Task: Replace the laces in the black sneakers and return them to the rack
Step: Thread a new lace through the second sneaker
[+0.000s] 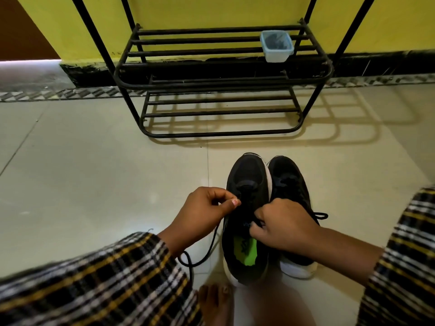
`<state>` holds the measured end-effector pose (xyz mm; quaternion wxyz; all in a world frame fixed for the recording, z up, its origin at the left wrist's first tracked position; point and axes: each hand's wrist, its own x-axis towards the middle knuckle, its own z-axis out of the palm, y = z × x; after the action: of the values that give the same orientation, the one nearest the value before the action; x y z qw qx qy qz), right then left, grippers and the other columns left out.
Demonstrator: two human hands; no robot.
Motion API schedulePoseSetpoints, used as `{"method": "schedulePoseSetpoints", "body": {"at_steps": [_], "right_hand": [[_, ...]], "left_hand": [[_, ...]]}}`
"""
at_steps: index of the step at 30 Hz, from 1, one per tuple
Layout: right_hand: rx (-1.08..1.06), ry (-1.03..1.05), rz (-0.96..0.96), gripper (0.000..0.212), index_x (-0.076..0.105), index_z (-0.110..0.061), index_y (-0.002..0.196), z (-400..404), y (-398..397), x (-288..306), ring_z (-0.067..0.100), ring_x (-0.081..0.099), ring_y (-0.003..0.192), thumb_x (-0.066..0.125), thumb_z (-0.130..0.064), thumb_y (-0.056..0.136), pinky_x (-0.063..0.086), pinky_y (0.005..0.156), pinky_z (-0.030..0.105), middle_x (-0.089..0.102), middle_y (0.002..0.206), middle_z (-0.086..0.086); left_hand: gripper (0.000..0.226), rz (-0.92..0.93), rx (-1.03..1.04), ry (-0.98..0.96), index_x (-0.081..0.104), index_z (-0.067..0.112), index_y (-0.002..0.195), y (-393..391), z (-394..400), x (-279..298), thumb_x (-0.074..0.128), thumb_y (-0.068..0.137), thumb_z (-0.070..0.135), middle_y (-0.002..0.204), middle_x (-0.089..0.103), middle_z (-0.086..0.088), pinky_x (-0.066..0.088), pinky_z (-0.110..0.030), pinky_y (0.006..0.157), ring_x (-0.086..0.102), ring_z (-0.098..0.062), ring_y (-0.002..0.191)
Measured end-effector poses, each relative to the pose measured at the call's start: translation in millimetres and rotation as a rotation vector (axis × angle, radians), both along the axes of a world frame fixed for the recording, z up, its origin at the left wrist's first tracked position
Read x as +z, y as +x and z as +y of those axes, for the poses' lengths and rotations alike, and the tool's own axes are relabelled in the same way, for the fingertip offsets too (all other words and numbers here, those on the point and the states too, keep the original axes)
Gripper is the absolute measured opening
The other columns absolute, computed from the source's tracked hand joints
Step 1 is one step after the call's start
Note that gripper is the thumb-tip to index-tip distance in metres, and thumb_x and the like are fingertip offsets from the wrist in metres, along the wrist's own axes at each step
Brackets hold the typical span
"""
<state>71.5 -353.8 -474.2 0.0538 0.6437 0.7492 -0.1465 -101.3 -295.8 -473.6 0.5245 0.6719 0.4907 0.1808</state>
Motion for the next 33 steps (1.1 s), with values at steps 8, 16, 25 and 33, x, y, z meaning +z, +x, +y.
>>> {"method": "schedulePoseSetpoints", "body": {"at_steps": [8, 16, 25, 33], "right_hand": [[0.039, 0.11, 0.165, 0.042, 0.034, -0.017, 0.051, -8.1, 4.3, -11.6, 0.014, 0.026, 0.042, 0.025, -0.052, 0.072, 0.018, 0.041, 0.026, 0.042, 0.045, 0.004], [0.07, 0.061, 0.3, 0.044, 0.045, -0.013, 0.058, -4.4, 2.3, -8.8, 0.022, 0.047, 0.05, 0.032, -0.05, 0.079, 0.029, 0.047, 0.034, 0.049, 0.051, 0.006], [0.056, 0.046, 0.335, 0.052, 0.047, -0.01, 0.06, -5.6, 1.6, -8.2, 0.019, 0.045, 0.049, 0.024, -0.054, 0.074, 0.03, 0.048, 0.035, 0.051, 0.053, 0.006], [0.061, 0.021, 0.355, 0.047, 0.046, -0.01, 0.06, -5.8, -0.6, -6.7, 0.02, 0.047, 0.048, 0.031, -0.051, 0.079, 0.032, 0.047, 0.037, 0.05, 0.052, 0.008]], "left_hand": [[0.005, 0.142, -0.069, 0.052, 0.076, 0.017, 0.083, 7.5, 6.8, 9.0, 0.07, 0.083, 0.017, 0.078, 0.072, 0.005, 0.054, -0.015, 0.07, 0.066, -0.004, 0.074], [0.013, 0.412, -0.213, 0.203, 0.075, 0.022, 0.093, 7.9, 11.5, 13.4, 0.066, 0.085, 0.02, 0.081, 0.064, 0.008, 0.042, -0.019, 0.073, 0.055, -0.005, 0.078], [0.015, 0.459, -0.236, 0.281, 0.075, 0.024, 0.092, 8.5, 6.0, 11.0, 0.062, 0.085, 0.02, 0.093, 0.071, 0.003, 0.053, -0.031, 0.079, 0.063, -0.016, 0.086], [0.012, 0.186, -0.168, 0.162, 0.071, 0.024, 0.077, -0.6, 5.9, -0.5, 0.068, 0.084, 0.015, 0.076, 0.062, 0.013, 0.036, -0.005, 0.058, 0.053, 0.01, 0.06]]}}
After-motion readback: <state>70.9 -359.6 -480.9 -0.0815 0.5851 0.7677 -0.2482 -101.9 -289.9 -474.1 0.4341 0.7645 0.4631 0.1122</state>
